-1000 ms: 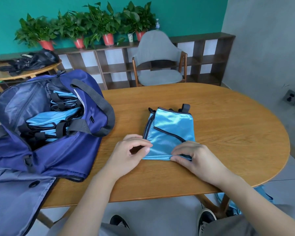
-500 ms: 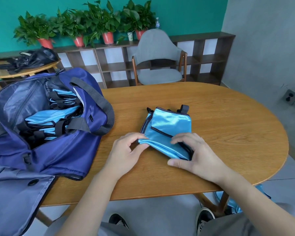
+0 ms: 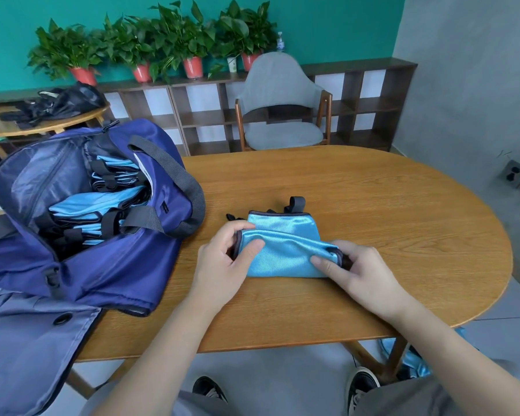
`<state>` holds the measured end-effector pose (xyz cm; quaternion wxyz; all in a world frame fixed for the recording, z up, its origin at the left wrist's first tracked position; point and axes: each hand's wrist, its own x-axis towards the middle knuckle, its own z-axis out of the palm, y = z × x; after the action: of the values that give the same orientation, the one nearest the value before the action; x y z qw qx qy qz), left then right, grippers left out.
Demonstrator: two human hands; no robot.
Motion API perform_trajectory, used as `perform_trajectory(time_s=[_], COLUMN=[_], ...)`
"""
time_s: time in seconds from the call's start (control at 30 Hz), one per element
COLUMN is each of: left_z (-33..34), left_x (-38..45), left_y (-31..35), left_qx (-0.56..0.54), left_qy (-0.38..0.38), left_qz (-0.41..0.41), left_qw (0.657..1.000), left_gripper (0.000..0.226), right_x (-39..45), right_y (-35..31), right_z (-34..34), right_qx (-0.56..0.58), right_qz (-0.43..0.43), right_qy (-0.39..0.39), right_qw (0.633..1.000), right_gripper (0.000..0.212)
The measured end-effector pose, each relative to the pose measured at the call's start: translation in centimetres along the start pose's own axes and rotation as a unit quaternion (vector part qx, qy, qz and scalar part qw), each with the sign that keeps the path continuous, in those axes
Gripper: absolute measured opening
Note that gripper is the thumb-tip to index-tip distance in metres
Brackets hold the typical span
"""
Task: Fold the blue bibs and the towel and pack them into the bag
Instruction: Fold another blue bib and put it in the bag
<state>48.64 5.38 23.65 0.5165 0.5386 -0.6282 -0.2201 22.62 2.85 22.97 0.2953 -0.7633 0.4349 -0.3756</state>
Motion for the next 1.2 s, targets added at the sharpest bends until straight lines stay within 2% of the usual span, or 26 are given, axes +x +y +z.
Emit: perform_trajectory(time_s=[0.13, 0.23, 0.37, 0.43, 0.57, 0.73, 0.87, 0.93, 1.0, 1.07, 1.13, 1.2], left_z=[-0.4, -0.4, 0.1, 0.2, 0.3, 0.4, 0.6, 0.7, 0.7, 0.7, 0.7, 0.9], left_x=[0.1, 0.0, 0.2, 0.2, 0.4, 0.7, 0.7, 0.8, 0.8, 0.7, 0.9, 0.9], left_y=[-0.5, 0.0, -0.1, -0.2, -0.1, -1.0, -1.4, -1.4, -1.0, -0.8, -1.3, -2.0], left_qx=[-0.012, -0.068, -0.062, -0.056, -0.028, -0.01, 0.034, 0.076, 0.117, 0.154, 0.196, 0.219], left_qy=[-0.064, -0.084, -0.08, -0.07, -0.07, -0.078, -0.062, -0.044, -0.02, -0.009, -0.023, -0.069], left_qz=[-0.015, -0.024, -0.055, -0.062, -0.057, -0.067, -0.059, -0.046, -0.022, 0.044, 0.128, 0.174], left_qw=[0.998, 0.994, 0.993, 0.994, 0.996, 0.995, 0.996, 0.995, 0.993, 0.987, 0.972, 0.957], left_gripper=[0.045, 0.033, 0.014, 0.017, 0.016, 0.035, 0.024, 0.019, 0.028, 0.036, 0.03, 0.033], right_x=[0.0, 0.1, 0.3, 0.5, 0.6, 0.6, 0.9, 1.1, 1.1, 1.1, 1.2, 1.4], right_y=[0.3, 0.4, 0.4, 0.6, 0.4, 0.2, 0.5, 0.8, 0.9, 1.1, 1.1, 1.2], right_z=[-0.1, -0.3, -0.3, -0.2, -0.3, -0.2, 0.1, 0.0, -0.1, 0.0, 0.1, 0.3], right_qx=[0.048, 0.094, 0.086, 0.068, 0.03, 0.011, -0.003, -0.022, -0.046, -0.076, -0.107, -0.142], right_qz=[0.03, 0.052, 0.066, 0.073, 0.081, 0.094, 0.121, 0.139, 0.158, 0.17, 0.185, 0.194], right_qy=[0.021, 0.024, 0.028, 0.032, 0.04, 0.08, 0.118, 0.137, 0.147, 0.152, 0.156, 0.161], right_qw=[0.998, 0.994, 0.994, 0.995, 0.995, 0.992, 0.986, 0.98, 0.975, 0.971, 0.964, 0.957], right_gripper=[0.058, 0.06, 0.046, 0.038, 0.036, 0.024, 0.021, 0.025, 0.028, 0.031, 0.036, 0.039])
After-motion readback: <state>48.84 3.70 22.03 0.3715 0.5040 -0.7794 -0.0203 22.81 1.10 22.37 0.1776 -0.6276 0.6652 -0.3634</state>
